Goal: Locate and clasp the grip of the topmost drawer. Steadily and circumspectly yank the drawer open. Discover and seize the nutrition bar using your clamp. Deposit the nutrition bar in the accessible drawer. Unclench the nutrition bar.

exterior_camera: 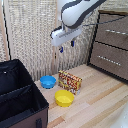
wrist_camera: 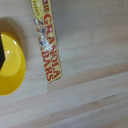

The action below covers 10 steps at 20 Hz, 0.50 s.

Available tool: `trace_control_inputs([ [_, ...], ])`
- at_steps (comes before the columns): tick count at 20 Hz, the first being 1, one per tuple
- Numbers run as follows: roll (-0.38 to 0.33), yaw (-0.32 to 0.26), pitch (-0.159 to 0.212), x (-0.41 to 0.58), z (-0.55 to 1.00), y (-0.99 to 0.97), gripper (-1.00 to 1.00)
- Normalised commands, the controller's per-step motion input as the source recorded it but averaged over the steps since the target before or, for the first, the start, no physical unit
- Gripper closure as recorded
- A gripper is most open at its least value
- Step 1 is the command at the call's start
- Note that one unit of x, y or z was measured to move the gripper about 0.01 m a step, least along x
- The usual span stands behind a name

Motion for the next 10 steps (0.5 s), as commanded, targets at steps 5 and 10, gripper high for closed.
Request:
trace_control_inputs([
  [5,-0.345,0.003,0.022,0.458,0.23,0.0,-1.0],
  [10,-0.325,-0.065,0.037,0.442,0.33,0.11,-1.0],
])
